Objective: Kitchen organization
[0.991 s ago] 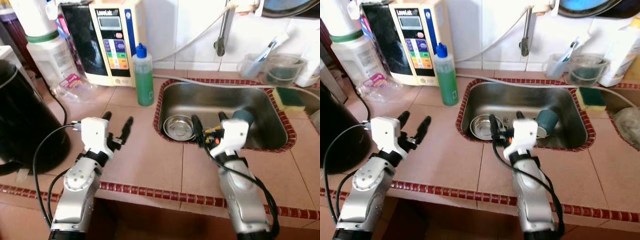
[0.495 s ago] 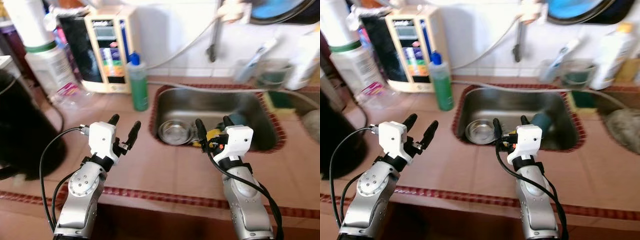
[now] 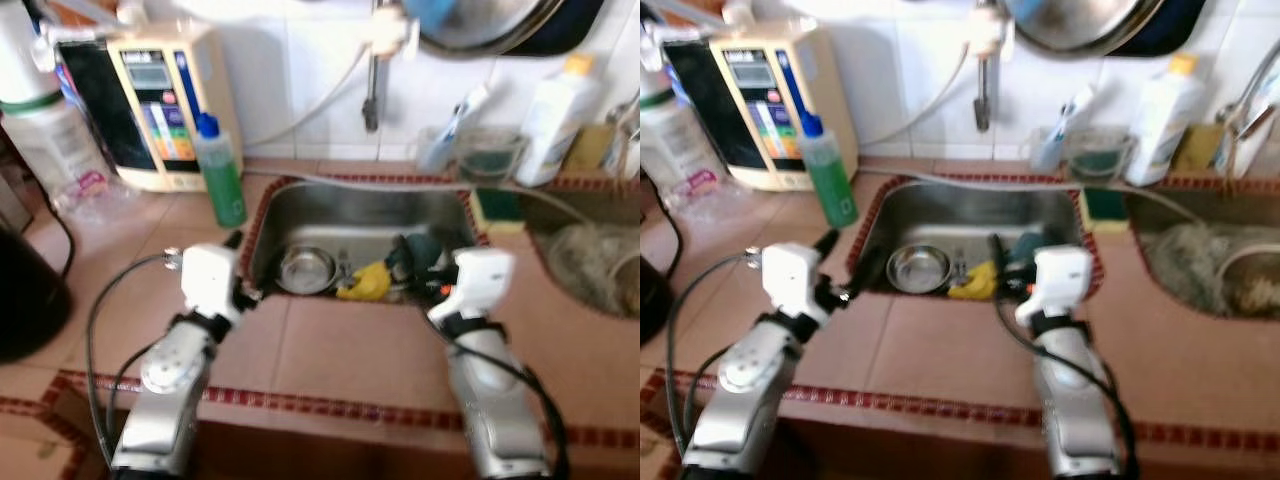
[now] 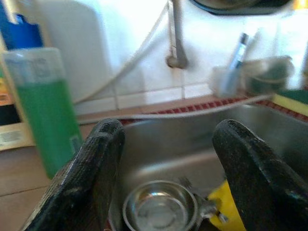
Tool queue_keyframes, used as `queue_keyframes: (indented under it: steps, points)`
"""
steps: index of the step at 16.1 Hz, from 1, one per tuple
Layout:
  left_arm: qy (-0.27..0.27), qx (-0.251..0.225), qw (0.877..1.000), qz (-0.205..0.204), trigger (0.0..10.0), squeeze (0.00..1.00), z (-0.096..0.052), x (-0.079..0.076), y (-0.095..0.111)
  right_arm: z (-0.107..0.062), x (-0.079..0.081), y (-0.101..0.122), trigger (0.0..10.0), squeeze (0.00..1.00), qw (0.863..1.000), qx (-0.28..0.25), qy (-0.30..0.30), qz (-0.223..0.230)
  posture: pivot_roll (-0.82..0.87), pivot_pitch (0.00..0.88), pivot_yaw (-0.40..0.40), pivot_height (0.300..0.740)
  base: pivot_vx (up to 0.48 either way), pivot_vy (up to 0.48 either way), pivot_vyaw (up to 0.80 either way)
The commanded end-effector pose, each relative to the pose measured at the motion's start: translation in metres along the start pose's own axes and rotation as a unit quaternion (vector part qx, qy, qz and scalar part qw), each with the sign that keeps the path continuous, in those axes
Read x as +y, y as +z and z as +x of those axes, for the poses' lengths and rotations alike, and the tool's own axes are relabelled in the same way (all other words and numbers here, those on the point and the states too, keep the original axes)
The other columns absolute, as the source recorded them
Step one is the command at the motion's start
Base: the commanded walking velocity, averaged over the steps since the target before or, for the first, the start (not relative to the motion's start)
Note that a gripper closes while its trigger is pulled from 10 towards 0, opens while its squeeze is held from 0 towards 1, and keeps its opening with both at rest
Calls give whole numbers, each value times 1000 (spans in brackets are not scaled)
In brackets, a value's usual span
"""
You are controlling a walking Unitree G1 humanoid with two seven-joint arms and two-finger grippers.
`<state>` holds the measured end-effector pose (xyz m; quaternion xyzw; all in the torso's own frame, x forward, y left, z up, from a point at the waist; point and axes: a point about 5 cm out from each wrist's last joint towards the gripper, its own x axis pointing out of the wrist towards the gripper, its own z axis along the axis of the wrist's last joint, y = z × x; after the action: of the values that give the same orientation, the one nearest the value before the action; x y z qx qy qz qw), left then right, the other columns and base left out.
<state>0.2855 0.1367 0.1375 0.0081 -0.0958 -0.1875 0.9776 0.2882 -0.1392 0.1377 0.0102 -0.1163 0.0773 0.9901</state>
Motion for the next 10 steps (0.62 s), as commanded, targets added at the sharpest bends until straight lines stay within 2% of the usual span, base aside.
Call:
queue_keyframes:
  steps: [1, 9, 10]
  points:
    - [-7, -5, 1000, -2, 10000, 0, 2, -3, 1, 2, -5, 4, 10000, 0, 1000, -5, -9, -9, -153, 0, 83, 740, 0, -480, 0]
    - [-12, -4, 1000, -4, 10000, 0, 2, -5, 1, 1, -6, 4, 10000, 0, 1000, -4, -10, -13, -159, 0, 82, 740, 0, -480, 0]
    - [-19, -4, 999, -34, 10000, 0, 1, -7, -1, 1, -6, 4, 10000, 0, 1000, -5, -10, -14, -162, 0, 81, 740, 0, 0, 0]
